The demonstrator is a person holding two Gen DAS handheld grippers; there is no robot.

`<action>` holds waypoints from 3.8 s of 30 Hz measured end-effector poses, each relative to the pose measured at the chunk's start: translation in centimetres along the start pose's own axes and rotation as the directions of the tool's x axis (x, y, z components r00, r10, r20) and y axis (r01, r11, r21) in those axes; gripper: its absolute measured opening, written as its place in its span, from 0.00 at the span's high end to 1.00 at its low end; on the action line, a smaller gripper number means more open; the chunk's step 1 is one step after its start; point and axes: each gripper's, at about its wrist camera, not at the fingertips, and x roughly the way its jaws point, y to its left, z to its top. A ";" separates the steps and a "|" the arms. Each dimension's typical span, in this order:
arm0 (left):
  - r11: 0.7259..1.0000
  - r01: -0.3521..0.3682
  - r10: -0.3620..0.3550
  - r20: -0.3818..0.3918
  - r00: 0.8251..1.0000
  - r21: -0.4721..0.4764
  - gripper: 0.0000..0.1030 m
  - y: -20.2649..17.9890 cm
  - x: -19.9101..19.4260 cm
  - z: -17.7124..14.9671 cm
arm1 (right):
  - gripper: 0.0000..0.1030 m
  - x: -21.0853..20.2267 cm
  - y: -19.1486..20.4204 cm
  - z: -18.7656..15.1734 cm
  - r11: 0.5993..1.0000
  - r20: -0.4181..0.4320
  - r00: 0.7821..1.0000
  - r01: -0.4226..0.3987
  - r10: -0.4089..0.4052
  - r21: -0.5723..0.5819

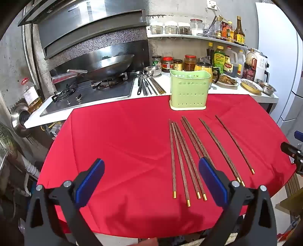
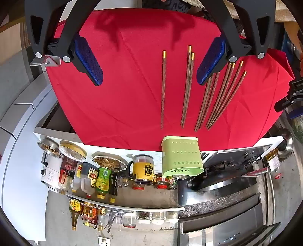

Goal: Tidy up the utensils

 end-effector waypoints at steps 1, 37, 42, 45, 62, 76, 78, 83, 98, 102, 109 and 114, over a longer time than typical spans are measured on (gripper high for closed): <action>1.000 -0.005 0.005 0.000 1.000 0.003 0.06 0.0 0.0 0.0 | 0.06 0.0 0.0 0.0 1.000 0.000 1.000 0.000 0.000 0.001; 1.000 0.004 -0.004 -0.001 1.000 -0.006 0.06 -0.2 -0.1 0.3 | 0.06 0.1 0.2 -0.1 1.000 0.003 1.000 -0.005 0.005 0.007; 1.000 0.003 -0.003 0.001 1.000 -0.006 0.06 -0.2 -0.1 0.3 | 0.06 0.1 0.1 0.1 1.000 0.008 1.000 -0.006 0.006 0.005; 1.000 0.004 -0.004 0.003 1.000 -0.008 0.06 0.0 -0.2 0.3 | 0.06 0.1 0.3 0.0 1.000 0.009 1.000 -0.005 0.005 0.002; 1.000 0.004 -0.003 0.008 1.000 -0.007 0.06 0.2 -0.4 0.7 | 0.06 -0.1 0.2 0.2 1.000 0.013 1.000 -0.007 0.007 -0.002; 1.000 0.002 -0.002 0.008 1.000 -0.006 0.06 0.3 -0.4 0.7 | 0.06 -0.1 0.3 0.1 1.000 0.015 1.000 -0.007 0.007 -0.002; 1.000 0.002 -0.002 0.007 1.000 -0.007 0.06 0.3 -0.4 0.8 | 0.06 -0.1 0.3 0.1 1.000 0.015 1.000 -0.007 0.007 -0.002; 1.000 0.003 -0.003 0.008 1.000 -0.007 0.06 0.3 -0.4 0.6 | 0.06 -0.1 0.2 0.1 1.000 0.014 1.000 -0.006 0.006 -0.002; 1.000 0.001 -0.001 0.008 1.000 -0.007 0.06 0.4 -0.4 0.6 | 0.06 -0.1 0.1 0.0 1.000 0.013 1.000 -0.007 0.007 0.002; 1.000 0.000 0.000 -0.001 1.000 -0.011 0.06 0.5 0.0 0.3 | 0.06 0.1 0.0 -0.1 1.000 0.009 1.000 -0.005 0.005 0.007; 1.000 0.002 -0.004 -0.053 0.999 -0.029 0.06 1.1 3.0 -0.8 | 0.06 1.7 -0.7 -1.0 0.999 -0.004 1.000 0.017 -0.017 0.033; 1.000 0.023 -0.023 -0.118 0.993 -0.001 0.06 0.5 5.9 -2.6 | 0.06 3.6 -1.2 -2.2 0.999 0.006 0.999 0.034 -0.034 0.025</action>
